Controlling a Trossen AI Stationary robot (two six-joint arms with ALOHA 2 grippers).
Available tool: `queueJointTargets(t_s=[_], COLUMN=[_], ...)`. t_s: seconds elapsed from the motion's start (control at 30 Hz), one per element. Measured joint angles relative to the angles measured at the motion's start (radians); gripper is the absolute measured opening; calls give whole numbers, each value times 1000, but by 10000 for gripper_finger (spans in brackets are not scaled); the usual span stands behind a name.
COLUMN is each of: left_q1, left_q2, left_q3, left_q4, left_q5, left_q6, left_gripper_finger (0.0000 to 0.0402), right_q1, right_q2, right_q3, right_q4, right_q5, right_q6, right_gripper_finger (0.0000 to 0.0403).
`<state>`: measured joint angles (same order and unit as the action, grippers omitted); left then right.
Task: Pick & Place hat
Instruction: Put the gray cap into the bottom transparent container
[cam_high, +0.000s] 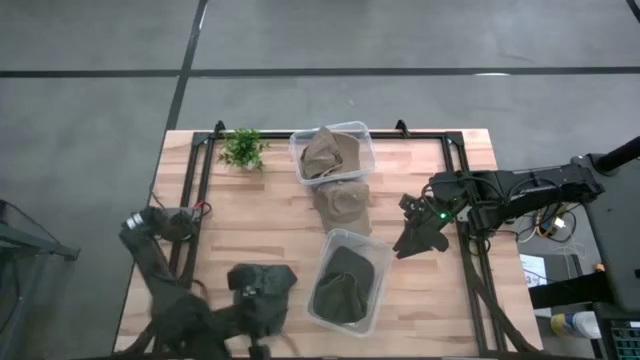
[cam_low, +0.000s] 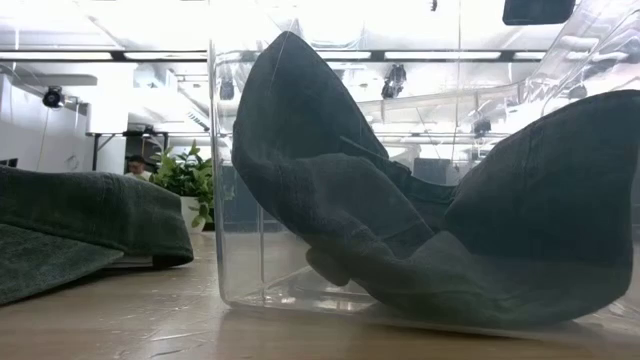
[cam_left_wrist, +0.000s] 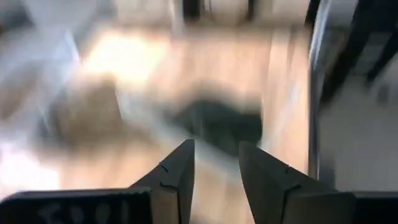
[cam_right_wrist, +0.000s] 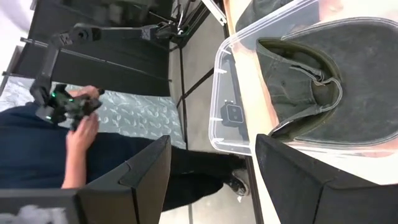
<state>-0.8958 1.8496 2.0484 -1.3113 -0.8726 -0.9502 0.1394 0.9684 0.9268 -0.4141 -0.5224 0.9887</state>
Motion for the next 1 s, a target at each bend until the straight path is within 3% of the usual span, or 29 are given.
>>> queueJointTargets(t_s=[0.07, 0.17, 0.4, 0.57, 0.87, 1.0], left_q1=[17, 31, 26, 18, -62, -92], left_q2=[35, 65, 110, 126, 126, 126], left_q3=[-1, -2, -42, -128, -281, -273], left_q4=[-140, -274, -255, -248, -8, 106], left_q5=[154, 308, 486, 778, 944, 907], left_q6=[-176, -363, -323, -446, -435, -450], left_gripper_finger=[114, 109, 108, 108, 108, 108], right_q1=[0, 0, 0, 0, 0, 0], right_q2=[0, 0, 0, 0, 0, 0], right_q3=[0, 0, 0, 0, 0, 0], right_q4=[0, 0, 2, 2, 2, 2], right_q5=[0, 0, 0, 0, 0, 0], right_q6=[2, 0, -1, 1, 1, -1], right_gripper_finger=[228, 228, 228, 228, 228, 228])
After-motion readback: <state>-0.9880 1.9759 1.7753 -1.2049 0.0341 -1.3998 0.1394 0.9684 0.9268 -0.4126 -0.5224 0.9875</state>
